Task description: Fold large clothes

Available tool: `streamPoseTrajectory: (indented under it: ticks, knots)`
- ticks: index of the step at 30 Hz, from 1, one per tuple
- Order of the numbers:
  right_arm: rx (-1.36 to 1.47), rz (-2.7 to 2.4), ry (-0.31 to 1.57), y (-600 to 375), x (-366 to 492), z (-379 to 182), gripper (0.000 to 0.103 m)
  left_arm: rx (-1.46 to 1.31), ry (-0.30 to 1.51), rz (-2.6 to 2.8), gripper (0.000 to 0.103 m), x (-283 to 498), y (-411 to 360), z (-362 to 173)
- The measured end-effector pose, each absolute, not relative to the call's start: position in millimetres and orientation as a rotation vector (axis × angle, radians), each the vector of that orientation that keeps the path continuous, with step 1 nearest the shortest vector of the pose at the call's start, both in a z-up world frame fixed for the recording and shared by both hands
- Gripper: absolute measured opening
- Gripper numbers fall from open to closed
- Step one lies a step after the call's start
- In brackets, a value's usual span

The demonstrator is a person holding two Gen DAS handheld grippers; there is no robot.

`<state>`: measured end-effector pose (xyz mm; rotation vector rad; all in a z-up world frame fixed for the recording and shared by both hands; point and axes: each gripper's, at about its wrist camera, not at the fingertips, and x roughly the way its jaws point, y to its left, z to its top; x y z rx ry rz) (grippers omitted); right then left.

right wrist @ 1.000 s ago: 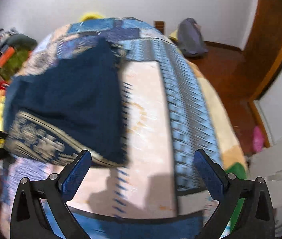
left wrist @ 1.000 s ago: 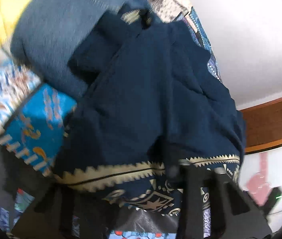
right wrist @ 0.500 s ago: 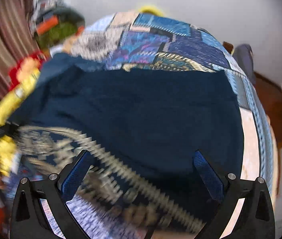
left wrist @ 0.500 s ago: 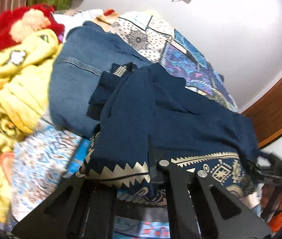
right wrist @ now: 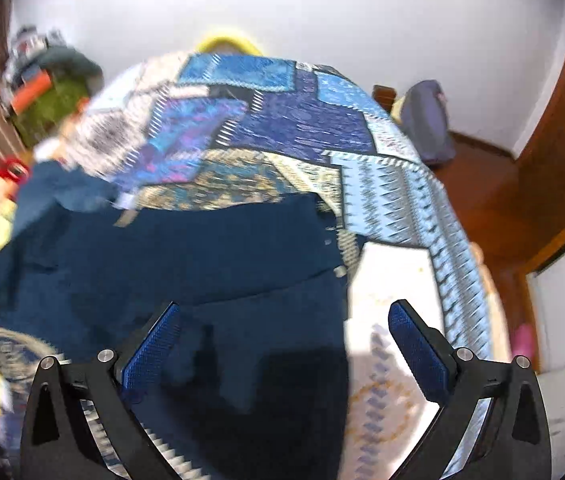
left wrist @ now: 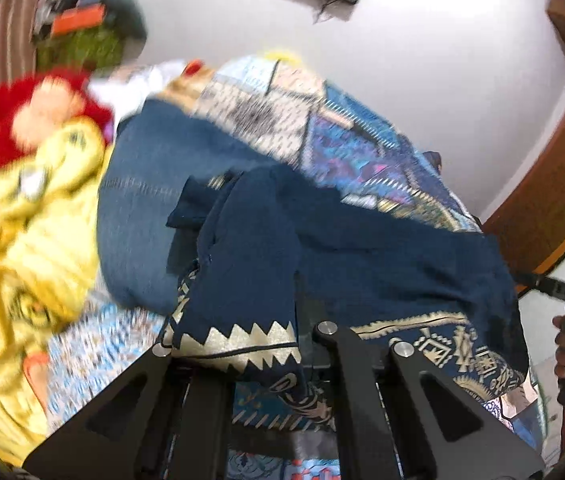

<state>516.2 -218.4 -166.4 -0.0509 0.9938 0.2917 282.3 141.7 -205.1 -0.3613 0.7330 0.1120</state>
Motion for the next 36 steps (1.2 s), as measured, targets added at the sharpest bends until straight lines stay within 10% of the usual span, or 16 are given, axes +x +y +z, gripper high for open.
streamPoseTrajectory:
  ticks: [15, 26, 36]
  knots:
    - [-0.128, 0.576, 1.163, -123.9, 450.8, -224.4, 0.103, -0.165, 0.613, -0.061, 0.004, 311.7, 45.9, -130.5]
    - [0.122, 0.350, 0.976, -275.5, 425.6, -152.9, 0.102, 0.035, 0.562, -0.302, 0.004, 326.9, -72.9, -102.7]
    - [0.214, 0.130, 0.902, -383.3, 396.1, -125.6, 0.102, 0.122, 0.949, -0.658, 0.004, 356.6, -169.6, -174.0]
